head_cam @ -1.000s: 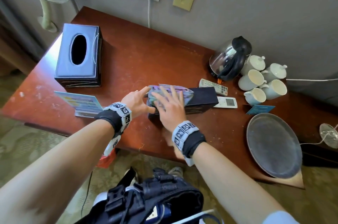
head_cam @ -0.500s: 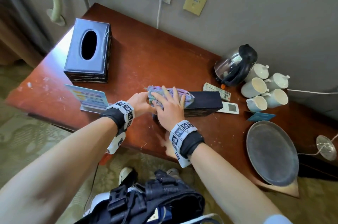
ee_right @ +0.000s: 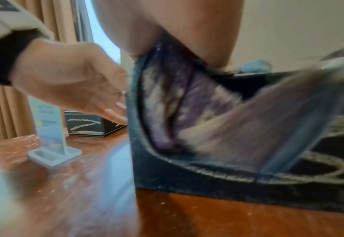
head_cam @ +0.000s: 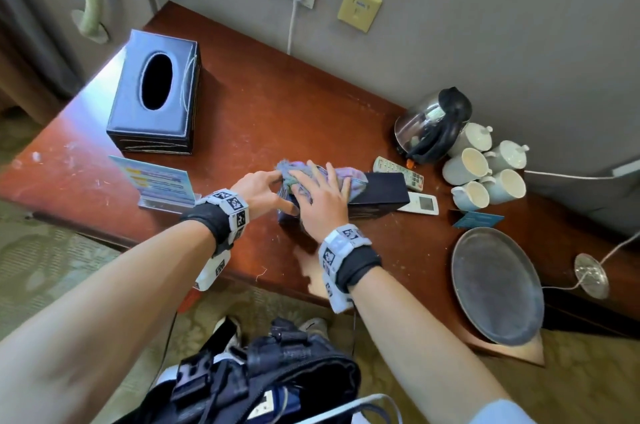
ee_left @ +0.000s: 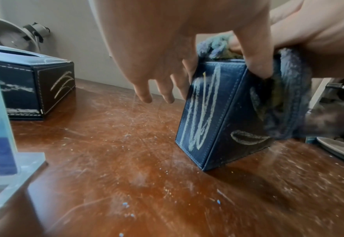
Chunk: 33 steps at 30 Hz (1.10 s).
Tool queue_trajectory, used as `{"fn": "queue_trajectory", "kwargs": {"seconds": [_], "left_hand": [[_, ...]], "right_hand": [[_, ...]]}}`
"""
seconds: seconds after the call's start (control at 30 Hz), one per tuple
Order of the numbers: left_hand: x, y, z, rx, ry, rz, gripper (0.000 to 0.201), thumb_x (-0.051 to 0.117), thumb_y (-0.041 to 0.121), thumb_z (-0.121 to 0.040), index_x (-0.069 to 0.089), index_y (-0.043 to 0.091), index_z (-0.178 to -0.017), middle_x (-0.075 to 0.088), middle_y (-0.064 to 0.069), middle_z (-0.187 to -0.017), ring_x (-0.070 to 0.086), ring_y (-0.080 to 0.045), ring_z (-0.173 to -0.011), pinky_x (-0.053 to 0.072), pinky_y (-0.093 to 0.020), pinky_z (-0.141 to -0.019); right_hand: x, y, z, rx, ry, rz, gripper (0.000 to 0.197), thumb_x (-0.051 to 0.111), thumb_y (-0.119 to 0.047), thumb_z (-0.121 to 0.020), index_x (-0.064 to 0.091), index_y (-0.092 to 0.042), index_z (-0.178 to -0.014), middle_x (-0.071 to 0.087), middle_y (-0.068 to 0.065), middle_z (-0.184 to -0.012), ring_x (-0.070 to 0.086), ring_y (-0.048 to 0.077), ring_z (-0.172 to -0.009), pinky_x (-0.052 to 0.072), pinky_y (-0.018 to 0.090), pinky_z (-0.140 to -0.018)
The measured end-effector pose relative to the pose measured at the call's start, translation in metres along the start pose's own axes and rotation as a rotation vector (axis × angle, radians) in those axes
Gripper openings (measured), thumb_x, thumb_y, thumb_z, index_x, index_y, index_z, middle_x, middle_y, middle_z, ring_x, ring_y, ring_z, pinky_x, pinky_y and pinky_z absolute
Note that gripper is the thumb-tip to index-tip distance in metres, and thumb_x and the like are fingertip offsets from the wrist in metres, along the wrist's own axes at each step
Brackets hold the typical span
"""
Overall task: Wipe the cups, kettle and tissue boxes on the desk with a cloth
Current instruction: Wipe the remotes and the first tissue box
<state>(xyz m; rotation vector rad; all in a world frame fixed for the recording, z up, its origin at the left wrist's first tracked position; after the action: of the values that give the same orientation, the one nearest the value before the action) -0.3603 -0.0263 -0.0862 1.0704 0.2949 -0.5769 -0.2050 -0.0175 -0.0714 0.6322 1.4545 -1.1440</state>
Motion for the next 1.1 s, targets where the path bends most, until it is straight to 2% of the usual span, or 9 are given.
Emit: {"fn": "queue_trajectory", "kwargs": {"seconds": [0.1,0.2,0.43,0.53,0.6,0.7,0.8,0.93,1.1], "left_hand": [[0.000,0.001,0.000,-0.040,0.024,0.005,0.090,0.085,0.044,-0.068,0.043,0.038,-0.147,0.063,0.000,-0.130,0.061,-0.021,-0.102,0.052,-0.032,-0.085],[0.001,-0.001,0.000,-0.050,0.028,0.054,0.089,0.086,0.039,-0.069,0.042,0.039,-0.147,0.058,0.004,-0.139,0.057,-0.022,-0.119,0.048,-0.034,-0.099],[-0.004,0.003,0.003,-0.066,-0.015,0.036,0.093,0.083,0.053,-0.050,0.058,0.028,-0.136,0.062,0.002,-0.134,0.059,-0.023,-0.115,0.048,-0.041,-0.102],[-0.002,0.001,0.002,-0.080,0.007,0.011,0.099,0.086,0.052,-0.058,0.045,0.032,-0.147,0.057,0.000,-0.141,0.057,-0.023,-0.121,0.049,-0.040,-0.102],[-0.001,0.000,0.002,-0.074,0.016,0.008,0.095,0.086,0.046,-0.065,0.041,0.038,-0.148,0.057,-0.002,-0.140,0.057,-0.024,-0.121,0.050,-0.039,-0.099],[-0.001,-0.002,0.001,-0.058,0.015,0.027,0.094,0.085,0.043,-0.068,0.039,0.039,-0.149,0.054,-0.003,-0.144,0.055,-0.025,-0.125,0.047,-0.037,-0.102],[0.000,0.000,0.002,-0.068,0.021,0.030,0.093,0.085,0.040,-0.070,0.037,0.036,-0.150,0.053,-0.005,-0.145,0.054,-0.026,-0.127,0.044,-0.034,-0.101],[0.001,0.007,0.002,-0.040,-0.018,-0.078,0.088,0.079,0.044,-0.070,0.037,0.035,-0.145,0.058,-0.004,-0.138,0.055,-0.026,-0.118,0.046,-0.036,-0.098],[0.009,0.017,0.007,0.040,-0.061,-0.239,0.066,0.082,0.039,-0.072,0.040,0.022,-0.120,0.057,-0.006,-0.103,0.054,-0.025,-0.094,0.048,-0.037,-0.079]], "right_hand": [[-0.014,0.038,-0.005,0.102,0.007,0.024,0.041,0.037,-0.035,-0.104,0.044,-0.036,-0.145,0.028,-0.003,-0.161,0.013,0.023,-0.151,0.000,0.050,-0.120],[-0.022,0.050,-0.008,0.235,0.054,0.033,0.040,0.039,-0.035,-0.104,0.048,-0.034,-0.143,0.032,0.000,-0.159,0.016,0.028,-0.149,0.005,0.054,-0.119],[-0.004,0.006,-0.017,-0.066,-0.081,0.084,0.039,0.034,-0.039,-0.105,0.043,-0.045,-0.143,0.028,-0.002,-0.160,0.010,0.028,-0.150,-0.001,0.058,-0.118],[-0.015,0.034,-0.016,-0.132,-0.043,0.087,0.042,0.031,-0.036,-0.102,0.052,-0.035,-0.139,0.040,0.004,-0.153,0.025,0.032,-0.145,0.014,0.055,-0.115],[-0.029,0.082,-0.009,0.002,0.103,0.054,0.044,0.032,-0.033,-0.100,0.059,-0.024,-0.133,0.049,0.010,-0.145,0.037,0.037,-0.138,0.024,0.051,-0.111],[-0.043,0.154,0.013,0.313,0.168,-0.052,0.038,0.044,-0.024,-0.103,0.054,-0.021,-0.140,0.040,0.012,-0.154,0.029,0.033,-0.144,0.018,0.047,-0.119],[-0.033,0.147,0.017,0.409,0.318,-0.130,0.036,0.045,-0.025,-0.102,0.059,-0.020,-0.135,0.039,0.010,-0.154,0.028,0.033,-0.145,0.022,0.045,-0.118],[-0.006,0.089,0.015,0.239,0.337,-0.073,0.043,0.037,-0.035,-0.098,0.065,-0.021,-0.128,0.049,0.007,-0.148,0.030,0.036,-0.144,0.017,0.057,-0.117],[-0.004,0.088,0.023,0.029,0.201,-0.067,0.043,0.038,-0.034,-0.100,0.059,-0.024,-0.135,0.045,0.004,-0.151,0.029,0.032,-0.146,0.010,0.051,-0.119]]}}
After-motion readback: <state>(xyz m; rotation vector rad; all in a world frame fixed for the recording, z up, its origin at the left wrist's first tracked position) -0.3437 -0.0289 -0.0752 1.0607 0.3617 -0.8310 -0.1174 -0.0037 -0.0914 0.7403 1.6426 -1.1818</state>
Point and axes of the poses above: each hand's wrist, its own z-axis away from the middle knuckle, its own x-axis out of the palm, y = z × x, the point moved 1 cm from there along -z, towards the middle knuckle
